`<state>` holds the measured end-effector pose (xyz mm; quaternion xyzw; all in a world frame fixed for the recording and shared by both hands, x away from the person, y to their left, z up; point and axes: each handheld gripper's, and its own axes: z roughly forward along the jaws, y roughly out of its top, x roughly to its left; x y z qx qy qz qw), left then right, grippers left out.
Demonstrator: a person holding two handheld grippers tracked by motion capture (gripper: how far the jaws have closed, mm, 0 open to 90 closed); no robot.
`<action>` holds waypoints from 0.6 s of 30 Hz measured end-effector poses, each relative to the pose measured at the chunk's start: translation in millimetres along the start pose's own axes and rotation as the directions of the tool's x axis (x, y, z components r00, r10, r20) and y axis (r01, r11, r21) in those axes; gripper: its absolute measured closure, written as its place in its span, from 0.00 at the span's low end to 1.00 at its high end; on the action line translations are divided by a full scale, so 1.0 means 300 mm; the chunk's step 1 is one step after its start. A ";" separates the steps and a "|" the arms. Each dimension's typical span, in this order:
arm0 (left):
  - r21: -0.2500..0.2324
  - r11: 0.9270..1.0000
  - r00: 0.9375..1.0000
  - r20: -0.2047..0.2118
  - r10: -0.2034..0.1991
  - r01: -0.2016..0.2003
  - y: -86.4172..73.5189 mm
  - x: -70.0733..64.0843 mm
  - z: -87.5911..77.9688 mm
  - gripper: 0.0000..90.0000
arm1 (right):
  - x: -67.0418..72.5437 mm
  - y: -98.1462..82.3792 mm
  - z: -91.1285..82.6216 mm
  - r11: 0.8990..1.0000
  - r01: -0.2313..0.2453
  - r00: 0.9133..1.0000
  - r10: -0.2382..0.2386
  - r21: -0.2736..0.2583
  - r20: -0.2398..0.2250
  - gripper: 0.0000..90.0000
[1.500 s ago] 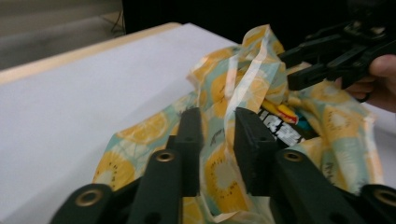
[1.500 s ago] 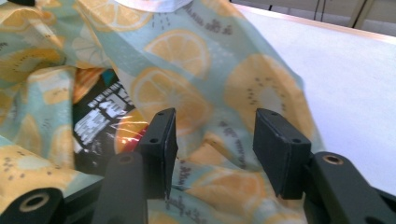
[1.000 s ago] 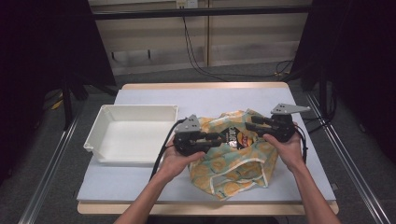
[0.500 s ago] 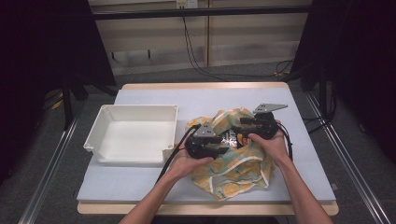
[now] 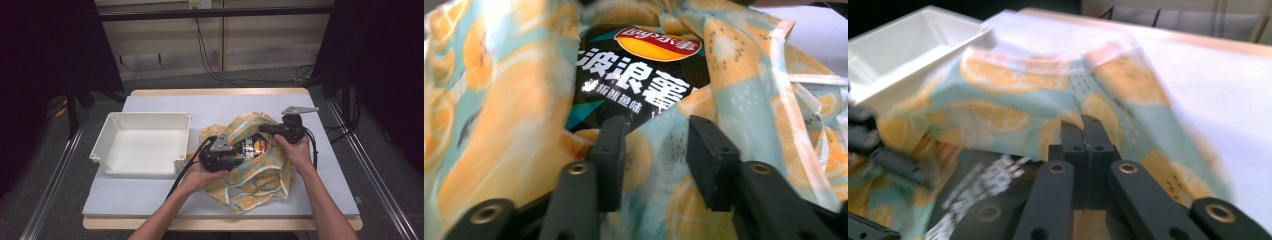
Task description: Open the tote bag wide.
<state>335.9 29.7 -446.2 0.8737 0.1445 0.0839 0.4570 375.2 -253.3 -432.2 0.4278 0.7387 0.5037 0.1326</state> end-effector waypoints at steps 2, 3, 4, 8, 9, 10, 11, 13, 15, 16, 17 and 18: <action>-0.015 1.000 1.000 -0.008 -0.012 0.012 -0.007 0.000 -0.012 0.71 | -0.033 0.005 -0.020 1.000 -0.017 1.000 0.017 -0.008 0.021 1.00; -0.016 1.000 1.000 -0.018 -0.009 0.009 -0.010 0.005 -0.022 0.70 | -0.046 0.004 -0.029 1.000 -0.021 0.999 0.021 -0.006 0.037 1.00; -0.028 0.999 0.999 -0.023 -0.033 0.032 -0.012 0.009 -0.033 0.66 | -0.058 0.001 -0.037 1.000 -0.025 0.999 0.025 -0.003 0.043 1.00; -0.075 0.995 0.997 -0.049 -0.067 0.063 -0.008 0.033 -0.088 0.64 | -0.069 -0.013 -0.055 1.000 -0.028 0.999 0.028 0.003 0.037 1.00; -0.086 0.994 0.995 -0.066 -0.079 0.074 -0.007 0.041 -0.104 0.64 | -0.064 -0.015 -0.057 1.000 -0.029 0.999 0.029 0.003 0.033 1.00; -0.108 0.991 0.994 -0.063 -0.091 0.084 -0.008 0.053 -0.115 0.64 | -0.061 -0.017 -0.058 1.000 -0.027 0.999 0.027 0.007 0.033 1.00; -0.115 0.989 0.992 -0.071 -0.101 0.092 -0.010 0.063 -0.124 0.64 | -0.059 -0.019 -0.058 1.000 -0.022 0.999 0.022 0.007 0.028 1.00; -0.108 0.990 0.989 -0.099 -0.105 0.095 -0.016 0.081 -0.132 0.64 | -0.054 -0.019 -0.059 1.000 -0.020 1.000 0.020 0.008 0.020 1.00; -0.106 0.989 0.988 -0.104 -0.115 0.103 -0.021 0.095 -0.127 0.64 | -0.046 -0.015 -0.060 1.000 -0.015 1.000 0.015 0.007 0.014 1.00; -0.089 0.991 0.987 -0.114 -0.109 0.099 -0.022 0.102 -0.123 0.64 | -0.043 -0.012 -0.061 1.000 -0.013 1.000 0.013 0.005 0.009 1.00; -0.086 0.990 0.989 -0.096 -0.116 0.108 -0.024 0.107 -0.114 0.64 | -0.040 -0.009 -0.062 1.000 -0.012 1.000 0.012 0.002 0.008 1.00; -0.076 0.991 0.990 -0.082 -0.118 0.112 -0.025 0.109 -0.104 0.62 | -0.038 -0.007 -0.062 1.000 -0.011 1.000 0.011 0.001 0.007 1.00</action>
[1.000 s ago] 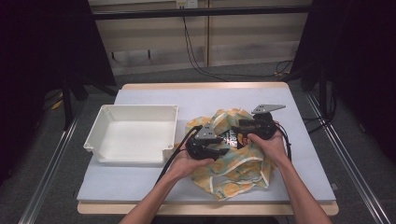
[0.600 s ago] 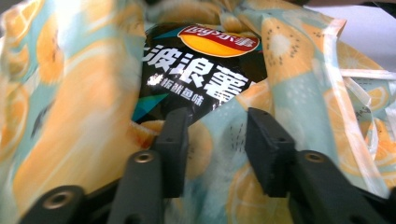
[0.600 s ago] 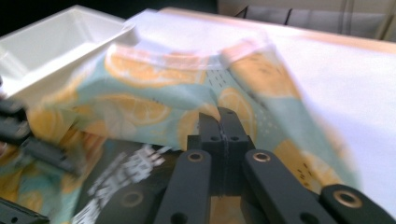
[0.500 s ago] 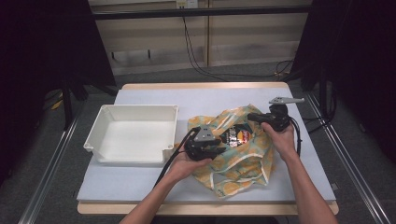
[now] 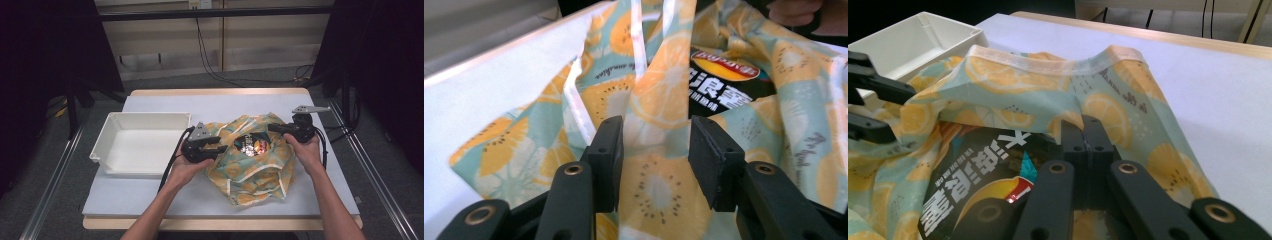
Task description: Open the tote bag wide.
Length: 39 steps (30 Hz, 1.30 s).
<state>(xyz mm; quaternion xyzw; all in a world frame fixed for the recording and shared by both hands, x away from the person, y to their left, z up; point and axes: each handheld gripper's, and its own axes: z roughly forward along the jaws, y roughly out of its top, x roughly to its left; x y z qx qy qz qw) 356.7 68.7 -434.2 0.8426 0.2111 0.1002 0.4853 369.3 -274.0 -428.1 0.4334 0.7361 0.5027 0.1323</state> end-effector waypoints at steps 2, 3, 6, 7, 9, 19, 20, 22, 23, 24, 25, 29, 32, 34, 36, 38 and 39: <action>0.023 1.000 1.000 0.003 0.010 -0.010 0.000 -0.008 0.016 0.55 | 0.003 0.004 0.000 1.000 0.004 1.000 -0.004 0.001 -0.002 1.00; 0.028 1.000 1.000 0.018 0.006 -0.007 0.001 -0.008 0.020 0.53 | 0.004 0.005 0.000 1.000 0.003 1.000 -0.003 0.002 -0.003 1.00; 0.072 0.997 0.999 -0.017 0.038 -0.036 0.010 -0.024 0.030 0.53 | 0.003 0.004 0.000 1.000 -0.002 1.000 0.002 0.004 -0.003 1.00; 0.071 0.997 0.999 -0.019 0.033 -0.031 0.008 -0.025 0.036 0.56 | 0.002 0.003 0.000 1.000 -0.003 1.000 0.003 0.005 -0.007 1.00; 0.078 0.997 0.999 -0.019 0.030 -0.029 0.005 -0.024 0.042 0.68 | 0.003 0.002 -0.001 1.000 0.005 1.000 -0.004 0.008 -0.015 1.00; -0.046 0.997 0.997 0.050 -0.059 0.061 0.065 0.024 -0.082 1.00 | -0.001 0.026 -0.051 1.000 0.013 0.999 -0.014 -0.009 -0.037 1.00; -0.058 0.996 0.997 0.043 -0.061 0.063 0.075 0.038 -0.100 1.00 | 0.000 0.032 -0.055 1.000 0.017 0.999 -0.017 -0.013 -0.046 1.00; -0.080 0.994 0.996 0.034 -0.078 0.081 0.092 0.070 -0.131 1.00 | 0.005 0.039 -0.061 0.999 0.033 0.998 -0.033 -0.011 -0.050 1.00; -0.082 0.993 0.996 0.030 -0.082 0.084 0.097 0.080 -0.140 1.00 | 0.009 0.042 -0.061 0.999 0.041 0.998 -0.041 -0.006 -0.049 0.98; -0.088 0.992 0.996 0.023 -0.089 0.090 0.100 0.095 -0.152 1.00 | 0.010 0.042 -0.060 0.999 0.053 0.998 -0.053 -0.002 -0.043 0.93; -0.085 0.992 0.995 0.011 -0.098 0.098 0.101 0.110 -0.164 1.00 | 0.011 0.042 -0.057 0.999 0.053 0.998 -0.053 0.003 -0.021 0.86; -0.081 0.985 0.989 -0.006 -0.150 0.149 0.081 0.173 -0.188 1.00 | 0.001 0.027 -0.050 0.998 0.054 0.999 -0.054 0.021 -0.008 0.75; -0.058 0.984 0.985 -0.020 -0.169 0.168 0.062 0.208 -0.194 1.00 | 0.006 0.017 -0.042 0.997 0.061 0.998 -0.061 0.037 -0.014 0.64; -0.053 0.983 0.984 -0.020 -0.179 0.177 0.055 0.221 -0.199 1.00 | 0.017 0.010 -0.032 0.995 0.074 0.997 -0.073 0.062 -0.022 0.57; -0.050 0.981 0.981 -0.028 -0.191 0.189 0.048 0.234 -0.204 1.00 | 0.030 -0.003 -0.021 0.991 0.098 0.995 -0.096 0.093 -0.022 0.53; -0.038 0.978 0.978 -0.031 -0.205 0.204 0.037 0.252 -0.208 1.00 | 0.033 -0.025 -0.018 0.987 0.112 0.994 -0.109 0.114 -0.026 0.52; -0.031 0.977 0.977 -0.037 -0.211 0.210 0.032 0.260 -0.209 1.00 | 0.030 -0.038 -0.018 0.985 0.114 0.993 -0.111 0.129 -0.035 0.51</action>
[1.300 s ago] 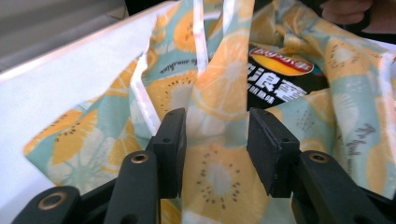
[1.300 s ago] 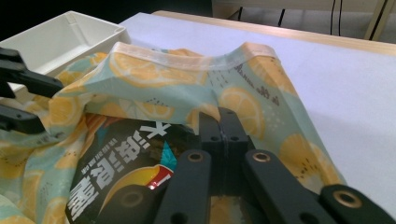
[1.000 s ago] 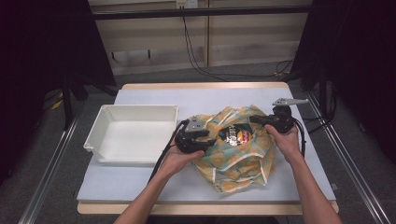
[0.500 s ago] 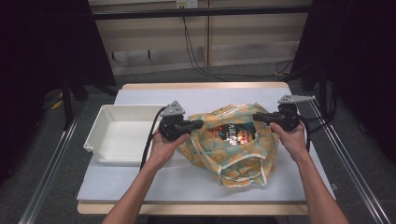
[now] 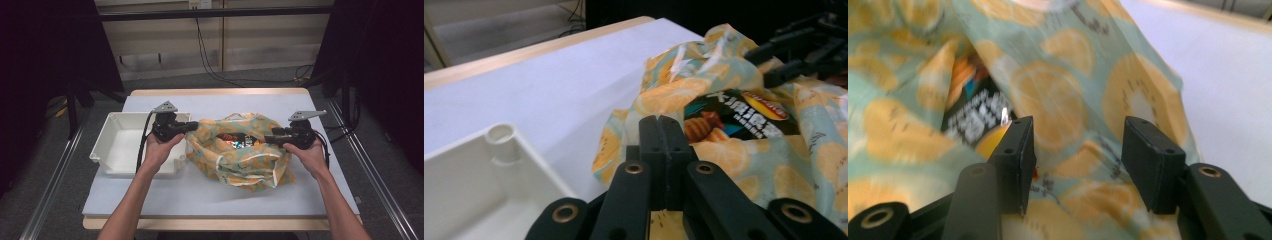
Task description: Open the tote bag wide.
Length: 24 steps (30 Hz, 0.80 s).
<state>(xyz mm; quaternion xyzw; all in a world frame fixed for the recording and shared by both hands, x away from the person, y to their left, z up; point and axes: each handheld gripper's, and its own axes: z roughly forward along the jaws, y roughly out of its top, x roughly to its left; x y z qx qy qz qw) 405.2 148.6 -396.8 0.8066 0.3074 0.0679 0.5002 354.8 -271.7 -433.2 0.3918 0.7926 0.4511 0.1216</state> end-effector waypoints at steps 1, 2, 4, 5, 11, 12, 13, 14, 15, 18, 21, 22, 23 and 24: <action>0.001 1.000 1.000 0.007 -0.010 0.010 -0.004 0.008 0.001 1.00 | -0.002 -0.015 0.000 1.000 0.001 1.000 -0.001 0.006 -0.010 0.51; 0.006 1.000 1.000 0.002 -0.010 0.010 -0.007 0.015 0.001 1.00 | -0.006 -0.030 -0.002 1.000 -0.004 1.000 0.004 0.008 -0.016 0.51; 0.003 1.000 1.000 0.004 -0.021 0.021 -0.009 0.026 0.005 1.00 | -0.011 -0.051 -0.001 1.000 -0.020 0.999 0.021 0.015 -0.042 0.50; 0.002 1.000 1.000 -0.003 -0.025 0.025 -0.009 0.027 0.008 1.00 | -0.005 -0.056 0.005 1.000 -0.017 0.999 0.018 0.024 -0.044 0.50; -0.002 0.999 0.999 0.002 -0.034 0.034 -0.014 0.045 0.006 1.00 | 0.020 -0.060 0.025 0.996 0.032 0.999 -0.029 0.084 -0.038 0.90; -0.007 0.999 0.999 -0.005 -0.037 0.037 -0.013 0.046 0.001 1.00 | 0.019 -0.058 0.014 0.998 0.024 0.999 -0.021 0.063 -0.047 0.97; -0.013 0.999 0.999 -0.002 -0.040 0.040 -0.013 0.048 -0.001 1.00 | 0.016 -0.055 -0.001 0.999 0.011 0.998 -0.009 0.035 -0.056 0.99; -0.016 0.999 0.999 -0.007 -0.043 0.043 -0.013 0.049 -0.003 1.00 | 0.011 -0.050 -0.019 1.000 -0.004 0.998 0.004 0.001 -0.069 1.00; -0.014 0.999 0.999 -0.013 -0.043 0.043 -0.012 0.051 -0.005 1.00 | 0.006 -0.045 -0.039 0.999 -0.021 0.997 0.019 -0.035 -0.074 1.00; -0.005 0.999 0.999 -0.027 -0.040 0.040 -0.016 0.059 -0.009 1.00 | -0.011 -0.029 -0.107 0.986 -0.071 0.993 0.056 -0.151 -0.099 1.00; 0.000 0.999 0.998 -0.028 -0.052 0.052 -0.027 0.068 -0.009 1.00 | -0.041 -0.027 -0.169 0.959 -0.124 0.988 0.095 -0.254 -0.124 1.00; -0.001 0.998 0.998 -0.035 -0.058 0.058 -0.030 0.071 -0.009 1.00 | -0.053 -0.030 -0.184 0.949 -0.147 0.984 0.111 -0.279 -0.140 1.00; -0.002 0.998 0.998 -0.017 -0.067 0.067 -0.034 0.076 -0.008 1.00 | -0.062 -0.035 -0.195 0.943 -0.161 0.984 0.128 -0.293 -0.128 1.00; -0.006 0.998 0.998 -0.012 -0.069 0.069 -0.036 0.077 -0.005 1.00 | -0.070 -0.040 -0.198 0.944 -0.163 0.984 0.133 -0.287 -0.120 1.00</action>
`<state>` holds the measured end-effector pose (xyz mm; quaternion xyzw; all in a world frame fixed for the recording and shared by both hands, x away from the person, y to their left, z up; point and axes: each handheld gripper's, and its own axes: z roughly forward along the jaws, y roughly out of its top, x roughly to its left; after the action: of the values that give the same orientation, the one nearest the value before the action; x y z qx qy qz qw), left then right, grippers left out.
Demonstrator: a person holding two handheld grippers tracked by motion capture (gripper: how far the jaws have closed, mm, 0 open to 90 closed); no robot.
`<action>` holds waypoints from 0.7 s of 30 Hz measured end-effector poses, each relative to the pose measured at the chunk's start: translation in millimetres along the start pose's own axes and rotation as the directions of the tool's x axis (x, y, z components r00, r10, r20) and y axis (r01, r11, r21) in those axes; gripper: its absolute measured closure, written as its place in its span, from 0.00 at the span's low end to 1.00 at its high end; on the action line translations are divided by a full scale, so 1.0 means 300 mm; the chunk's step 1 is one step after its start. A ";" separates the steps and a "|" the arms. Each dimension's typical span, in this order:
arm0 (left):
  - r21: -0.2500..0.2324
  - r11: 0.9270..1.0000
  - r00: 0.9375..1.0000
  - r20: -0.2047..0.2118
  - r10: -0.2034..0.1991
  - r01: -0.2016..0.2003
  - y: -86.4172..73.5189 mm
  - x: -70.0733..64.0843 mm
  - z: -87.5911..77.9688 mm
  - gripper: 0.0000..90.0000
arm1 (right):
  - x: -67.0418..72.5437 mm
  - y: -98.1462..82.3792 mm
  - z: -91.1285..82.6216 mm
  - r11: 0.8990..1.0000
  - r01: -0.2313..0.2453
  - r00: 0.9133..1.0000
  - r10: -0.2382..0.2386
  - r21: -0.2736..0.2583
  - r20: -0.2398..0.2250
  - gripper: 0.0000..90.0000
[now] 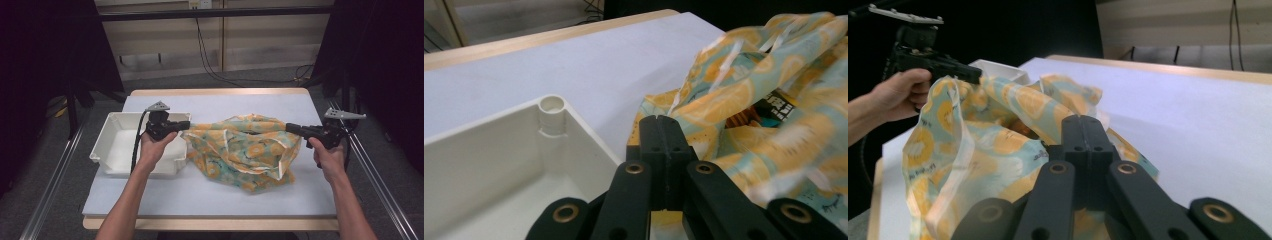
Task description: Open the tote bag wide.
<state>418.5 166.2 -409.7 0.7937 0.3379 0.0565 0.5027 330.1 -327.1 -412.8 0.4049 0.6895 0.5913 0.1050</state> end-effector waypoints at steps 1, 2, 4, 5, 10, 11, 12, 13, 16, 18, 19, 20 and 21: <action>0.003 1.000 1.000 -0.016 0.003 -0.003 0.000 -0.005 0.002 1.00 | -0.005 -0.005 0.002 1.000 0.008 1.000 -0.008 0.018 0.014 1.00; 0.007 1.000 1.000 -0.016 0.014 -0.013 0.000 -0.007 0.005 1.00 | -0.005 -0.012 0.004 1.000 0.004 1.000 -0.005 0.029 0.022 1.00; 0.012 1.000 1.000 -0.017 0.012 -0.012 -0.003 -0.013 0.008 1.00 | -0.010 -0.026 0.004 1.000 0.001 1.000 -0.002 0.030 0.022 1.00; 0.006 1.000 1.000 -0.009 0.027 -0.027 -0.003 -0.015 0.005 1.00 | -0.009 -0.033 0.008 0.999 0.002 1.000 -0.003 0.041 0.023 1.00; -0.043 0.997 0.998 -0.005 0.059 -0.059 0.012 -0.057 -0.019 0.82 | 0.025 -0.041 0.035 0.994 0.043 0.997 -0.048 0.105 0.052 0.88; -0.054 0.996 0.998 -0.005 0.065 -0.065 0.016 -0.075 -0.025 0.78 | 0.032 -0.037 0.038 0.993 0.047 0.997 -0.053 0.111 0.057 0.85; -0.068 0.995 0.997 0.000 0.075 -0.075 0.020 -0.093 -0.031 0.74 | 0.037 -0.033 0.041 0.992 0.059 0.996 -0.065 0.114 0.053 0.82; -0.083 0.993 0.996 0.004 0.089 -0.088 0.024 -0.115 -0.039 0.73 | 0.045 -0.028 0.044 0.991 0.060 0.996 -0.067 0.117 0.060 0.77; -0.123 0.984 0.991 0.021 0.134 -0.130 0.034 -0.177 -0.064 0.68 | 0.065 -0.011 0.041 0.990 0.078 0.994 -0.086 0.117 0.071 0.71; -0.149 0.978 0.987 0.042 0.153 -0.146 0.035 -0.214 -0.080 0.68 | 0.080 0.003 0.035 0.988 0.094 0.993 -0.102 0.118 0.065 0.70; -0.149 0.976 0.984 0.048 0.169 -0.161 0.035 -0.234 -0.083 0.69 | 0.089 0.009 0.032 0.988 0.102 0.991 -0.111 0.116 0.073 0.70; -0.144 0.974 0.981 0.050 0.186 -0.177 0.033 -0.253 -0.084 0.70 | 0.096 0.016 0.030 0.988 0.105 0.991 -0.115 0.117 0.075 0.70; -0.153 0.972 0.980 0.066 0.190 -0.178 0.029 -0.273 -0.081 0.71 | 0.101 0.022 0.029 0.987 0.110 0.991 -0.119 0.118 0.068 0.71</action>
<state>349.5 134.0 -370.1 0.7843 0.2373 0.0958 0.5652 318.6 -300.4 -399.2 0.3918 0.7399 0.5282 0.1413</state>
